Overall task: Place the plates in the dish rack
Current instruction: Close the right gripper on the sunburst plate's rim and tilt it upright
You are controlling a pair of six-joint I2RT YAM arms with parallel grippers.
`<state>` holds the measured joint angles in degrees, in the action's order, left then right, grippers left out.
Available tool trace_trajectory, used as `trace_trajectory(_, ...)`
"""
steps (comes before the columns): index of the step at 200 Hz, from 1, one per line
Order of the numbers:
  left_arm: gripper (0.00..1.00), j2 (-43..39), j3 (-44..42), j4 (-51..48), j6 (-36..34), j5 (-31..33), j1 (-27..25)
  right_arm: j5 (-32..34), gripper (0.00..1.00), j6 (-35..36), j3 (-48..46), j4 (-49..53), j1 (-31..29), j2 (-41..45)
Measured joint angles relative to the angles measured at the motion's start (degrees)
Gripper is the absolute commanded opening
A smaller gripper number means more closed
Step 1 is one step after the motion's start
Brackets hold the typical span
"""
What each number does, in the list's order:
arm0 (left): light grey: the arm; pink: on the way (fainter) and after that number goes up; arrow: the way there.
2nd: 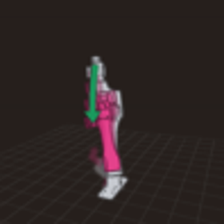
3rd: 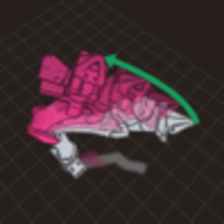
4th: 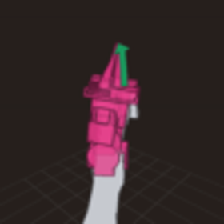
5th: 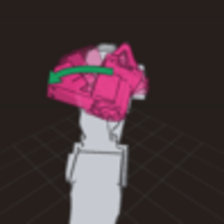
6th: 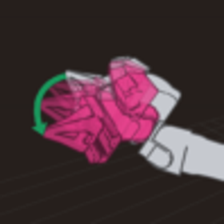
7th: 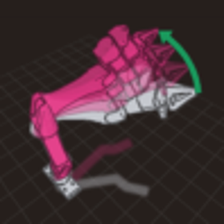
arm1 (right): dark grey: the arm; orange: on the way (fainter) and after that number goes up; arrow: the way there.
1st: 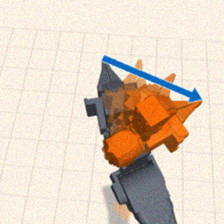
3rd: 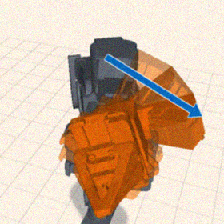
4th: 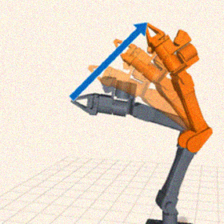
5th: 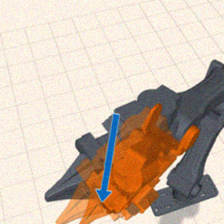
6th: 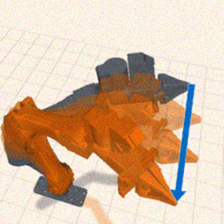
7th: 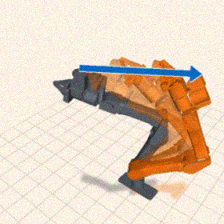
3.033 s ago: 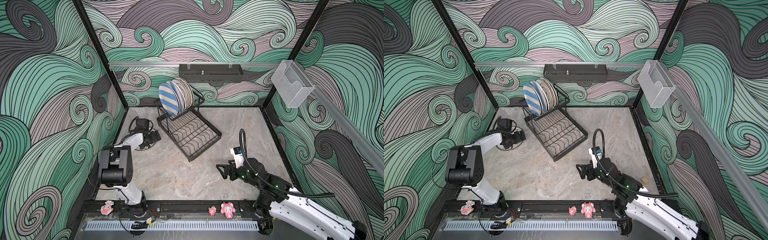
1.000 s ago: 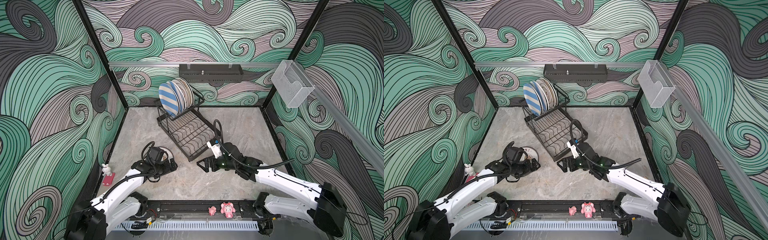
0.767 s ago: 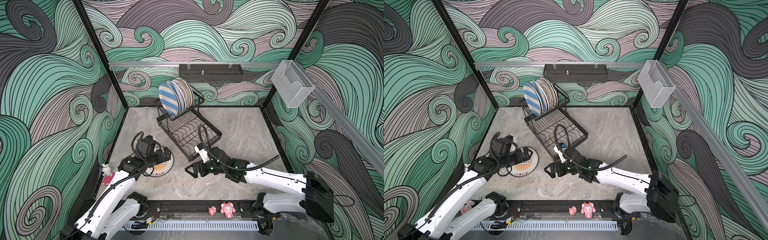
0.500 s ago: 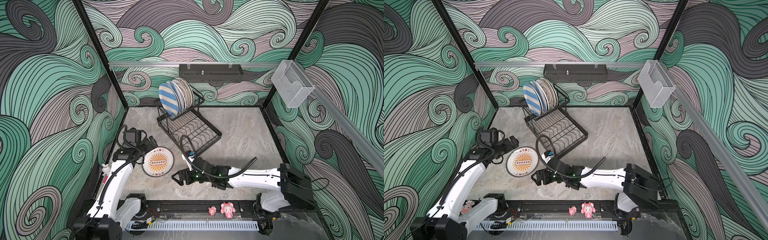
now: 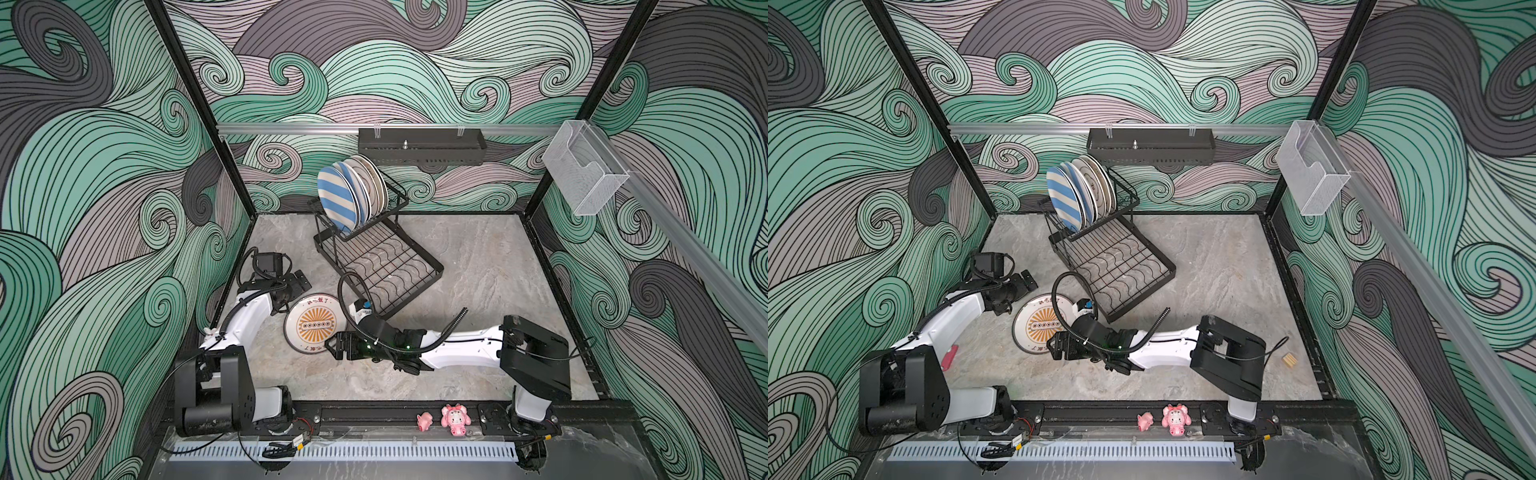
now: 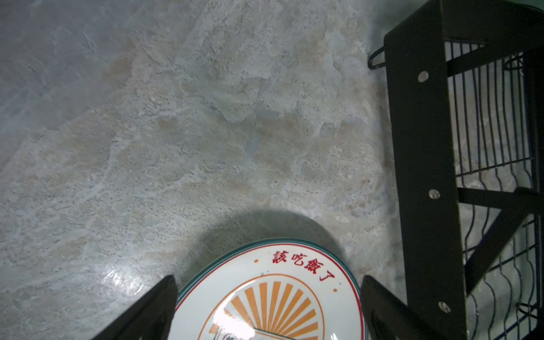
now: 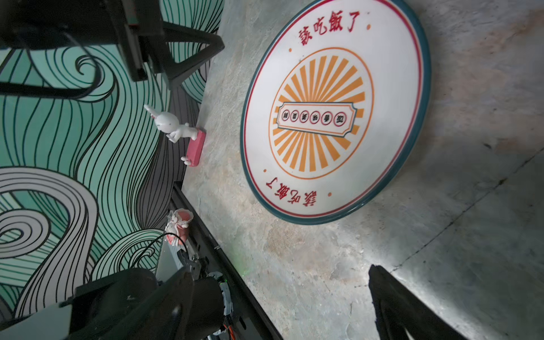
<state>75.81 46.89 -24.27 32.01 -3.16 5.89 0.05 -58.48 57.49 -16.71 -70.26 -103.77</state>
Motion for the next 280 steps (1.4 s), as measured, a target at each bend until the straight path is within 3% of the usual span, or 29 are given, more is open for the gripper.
trace_trajectory(58, 0.98, 2.54, -1.49, 5.42, 0.46, -6.16, 3.48, 0.92, 0.92, 1.49, 2.36, 3.02, 2.69, -3.15)
trace_trajectory(183, 0.99, 5.11, -5.35, 10.23, 2.36, -12.41, 3.72, -1.42, 0.88, 0.94, 9.57, 3.96, 5.84, -12.15)
trace_trajectory(243, 0.99, 5.09, -6.99, 12.81, 2.78, -13.44, 3.74, -2.97, 0.82, -0.61, 9.99, 1.40, 6.43, -13.60)
trace_trajectory(280, 0.99, 5.09, -7.63, 13.84, 3.13, -14.25, 3.74, -3.19, 0.72, -1.86, 10.38, -0.42, 6.64, -14.84)
